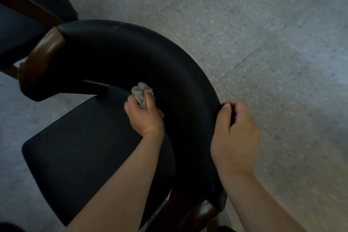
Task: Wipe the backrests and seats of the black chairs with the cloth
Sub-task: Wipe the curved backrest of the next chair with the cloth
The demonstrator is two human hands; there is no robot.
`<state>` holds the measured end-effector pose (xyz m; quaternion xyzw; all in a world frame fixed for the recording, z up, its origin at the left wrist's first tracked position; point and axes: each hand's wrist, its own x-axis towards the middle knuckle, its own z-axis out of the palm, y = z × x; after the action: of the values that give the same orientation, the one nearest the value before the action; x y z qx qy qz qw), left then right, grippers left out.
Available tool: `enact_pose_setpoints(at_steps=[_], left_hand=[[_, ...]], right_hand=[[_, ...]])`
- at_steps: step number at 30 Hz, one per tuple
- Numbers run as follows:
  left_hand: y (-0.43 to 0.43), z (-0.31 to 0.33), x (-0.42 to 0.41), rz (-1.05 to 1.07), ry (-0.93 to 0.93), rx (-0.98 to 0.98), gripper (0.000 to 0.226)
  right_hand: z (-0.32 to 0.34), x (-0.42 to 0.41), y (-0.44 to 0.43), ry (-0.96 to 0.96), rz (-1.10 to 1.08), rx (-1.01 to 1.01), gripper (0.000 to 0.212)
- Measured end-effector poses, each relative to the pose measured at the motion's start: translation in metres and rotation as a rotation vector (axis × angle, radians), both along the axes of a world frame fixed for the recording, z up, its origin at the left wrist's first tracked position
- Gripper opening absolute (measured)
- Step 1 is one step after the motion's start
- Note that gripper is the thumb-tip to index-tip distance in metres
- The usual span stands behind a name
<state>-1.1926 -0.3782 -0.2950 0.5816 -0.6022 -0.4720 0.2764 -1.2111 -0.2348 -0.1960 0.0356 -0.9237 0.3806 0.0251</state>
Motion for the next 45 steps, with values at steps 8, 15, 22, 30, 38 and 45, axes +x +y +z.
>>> enact_pose_setpoints(at_steps=[8, 15, 22, 30, 38, 45], left_hand=[[-0.001, 0.001, 0.018, -0.07, -0.071, 0.021, 0.03], [0.009, 0.015, 0.005, -0.133, 0.125, -0.024, 0.021], [0.001, -0.002, 0.013, -0.069, 0.086, 0.07, 0.006], [-0.006, -0.017, 0.043, -0.143, -0.117, 0.222, 0.018], [-0.019, 0.088, 0.026, -0.322, 0.219, -0.156, 0.012], [-0.02, 0.123, -0.018, -0.407, 0.223, -0.316, 0.022]], right_hand=[[0.001, 0.0, 0.0, 0.009, -0.006, 0.023, 0.028], [0.002, 0.0, 0.001, 0.024, 0.007, 0.027, 0.024], [0.0, 0.0, 0.0, 0.026, 0.012, 0.021, 0.025], [0.001, -0.002, 0.0, 0.01, 0.005, 0.039, 0.025], [0.025, -0.007, -0.007, -0.071, 0.091, 0.064, 0.021], [0.023, -0.032, -0.041, -0.106, 0.062, 0.135, 0.02]])
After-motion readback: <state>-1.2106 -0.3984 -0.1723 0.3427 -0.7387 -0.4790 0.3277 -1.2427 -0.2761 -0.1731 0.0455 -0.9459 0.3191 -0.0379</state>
